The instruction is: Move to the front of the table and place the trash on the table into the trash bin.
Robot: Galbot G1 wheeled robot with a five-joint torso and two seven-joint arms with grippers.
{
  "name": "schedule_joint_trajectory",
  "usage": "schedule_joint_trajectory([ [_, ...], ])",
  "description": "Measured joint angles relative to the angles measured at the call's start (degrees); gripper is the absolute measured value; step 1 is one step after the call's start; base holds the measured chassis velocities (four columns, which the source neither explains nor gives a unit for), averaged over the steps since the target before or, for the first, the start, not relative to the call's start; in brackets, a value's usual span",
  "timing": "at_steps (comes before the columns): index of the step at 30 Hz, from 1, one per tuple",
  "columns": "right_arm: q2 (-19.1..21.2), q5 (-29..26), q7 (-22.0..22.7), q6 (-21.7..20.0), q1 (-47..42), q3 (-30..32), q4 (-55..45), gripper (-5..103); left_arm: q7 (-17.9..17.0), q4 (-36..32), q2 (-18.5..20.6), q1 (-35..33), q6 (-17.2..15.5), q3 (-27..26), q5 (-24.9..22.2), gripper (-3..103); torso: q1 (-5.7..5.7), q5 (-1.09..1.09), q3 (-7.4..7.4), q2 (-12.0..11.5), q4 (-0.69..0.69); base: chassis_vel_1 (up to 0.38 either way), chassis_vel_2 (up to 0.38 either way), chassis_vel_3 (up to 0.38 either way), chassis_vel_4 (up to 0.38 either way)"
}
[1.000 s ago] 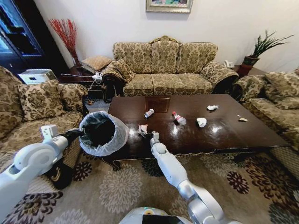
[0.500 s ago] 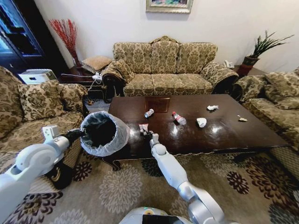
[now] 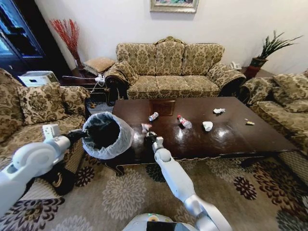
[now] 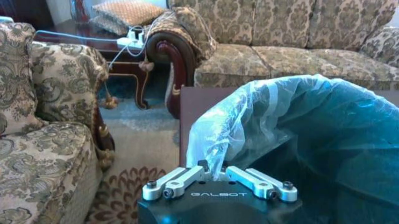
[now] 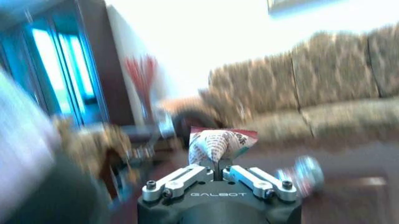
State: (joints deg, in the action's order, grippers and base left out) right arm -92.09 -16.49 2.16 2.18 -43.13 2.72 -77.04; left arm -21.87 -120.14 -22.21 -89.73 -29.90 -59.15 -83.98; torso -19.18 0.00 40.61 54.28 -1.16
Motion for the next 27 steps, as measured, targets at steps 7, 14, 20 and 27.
schedule_joint_trajectory([
  [7,3.91,-8.39,0.73,-4.41,-1.01,-3.0,-22.32,0,-4.53,1.49,2.91,1.21,-1.27,-0.24,-11.24,0,-0.01,-0.01,-0.01,0.0,0.02,0.0,0.0,0.0,0.0],
  [14,9.55,-15.77,0.45,-9.01,4.64,-15.19,-37.26,0,-8.78,-2.63,5.54,0.43,-4.18,-1.13,-17.37,0,0.03,0.0,-0.03,0.01,0.0,0.0,0.0,0.0,0.0],
  [20,11.09,-16.11,0.11,-9.75,5.82,-20.07,-37.65,0,-7.96,-3.77,9.69,0.06,-6.07,-1.69,-14.71,0,0.01,0.0,-0.02,0.01,-0.01,0.0,0.0,0.0,0.0],
  [27,13.74,-10.9,0.74,-10.91,2.78,-22.18,-36.37,-1,-3.46,-2.85,12.36,-1.26,-5.65,0.75,-2.59,0,0.01,-0.02,-0.02,0.01,-0.01,0.0,0.0,0.0,0.0],
])
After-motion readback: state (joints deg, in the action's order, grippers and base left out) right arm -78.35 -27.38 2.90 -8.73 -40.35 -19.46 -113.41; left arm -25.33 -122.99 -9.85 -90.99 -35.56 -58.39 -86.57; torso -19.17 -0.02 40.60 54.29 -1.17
